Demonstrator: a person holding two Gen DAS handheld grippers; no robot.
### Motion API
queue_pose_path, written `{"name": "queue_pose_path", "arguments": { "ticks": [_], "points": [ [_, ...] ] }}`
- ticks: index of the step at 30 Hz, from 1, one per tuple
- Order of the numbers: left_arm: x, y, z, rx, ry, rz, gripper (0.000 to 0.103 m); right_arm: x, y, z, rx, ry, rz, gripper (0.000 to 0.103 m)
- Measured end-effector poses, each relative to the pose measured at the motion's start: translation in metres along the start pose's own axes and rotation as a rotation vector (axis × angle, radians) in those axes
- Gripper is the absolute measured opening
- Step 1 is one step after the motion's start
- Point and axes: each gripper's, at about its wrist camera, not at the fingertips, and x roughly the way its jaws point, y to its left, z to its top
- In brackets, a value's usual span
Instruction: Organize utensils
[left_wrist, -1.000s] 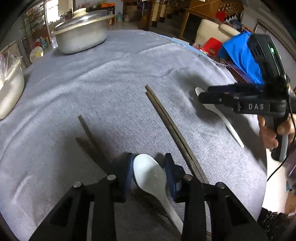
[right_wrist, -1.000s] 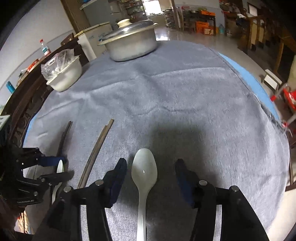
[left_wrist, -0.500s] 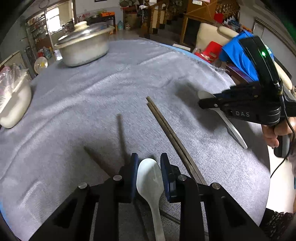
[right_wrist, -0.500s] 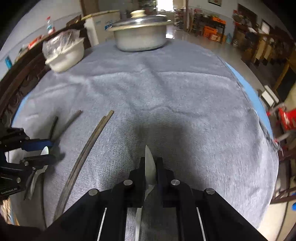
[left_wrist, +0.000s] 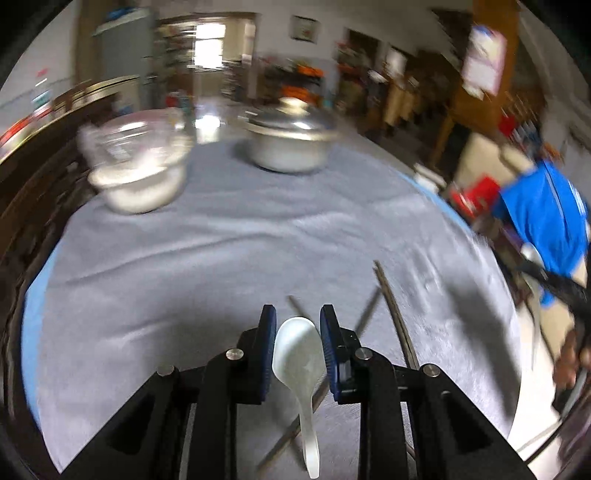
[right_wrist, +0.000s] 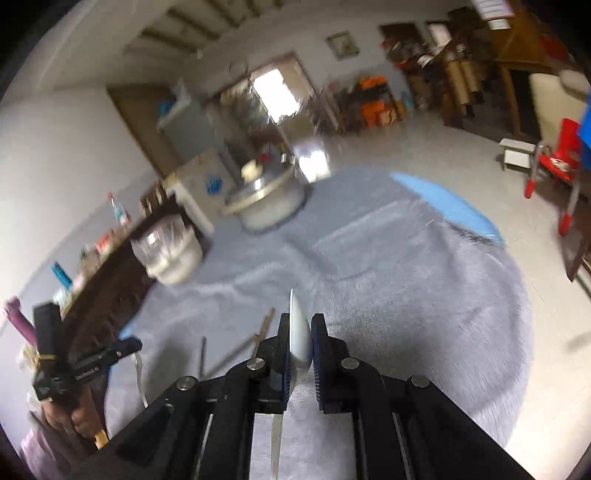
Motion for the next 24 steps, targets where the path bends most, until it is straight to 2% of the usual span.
{"name": "queue_pose_path", "arguments": {
  "ticks": [4,8,15,20,24],
  "points": [
    [-0.039,0.026,-0.018,-0.133,-0.073,0.062,0.025,-0.039,0.013,-0.011,0.000,-0.094,0.006,0.011],
    [-0.083,0.044,-0.039,-0.240,-0.148,0.112,0.025,-0.081,0.037,-0.020,-0.011,-0.191,0.065,0.011],
    [-0.172,0.056,-0.077,-0.357,-0.331,0.169,0.025,-0.132,0.095,-0.034,-0.091,-0.364,0.172,0.011],
    [-0.224,0.042,-0.095,-0.385,-0.451,0.143,0.025,-0.136,0.130,-0.050,-0.115,-0.413,0.218,0.011],
    [-0.252,0.021,-0.103,-0.367,-0.533,0.080,0.025,-0.127,0.159,-0.069,-0.168,-0.440,0.214,0.011]
  ]
}}
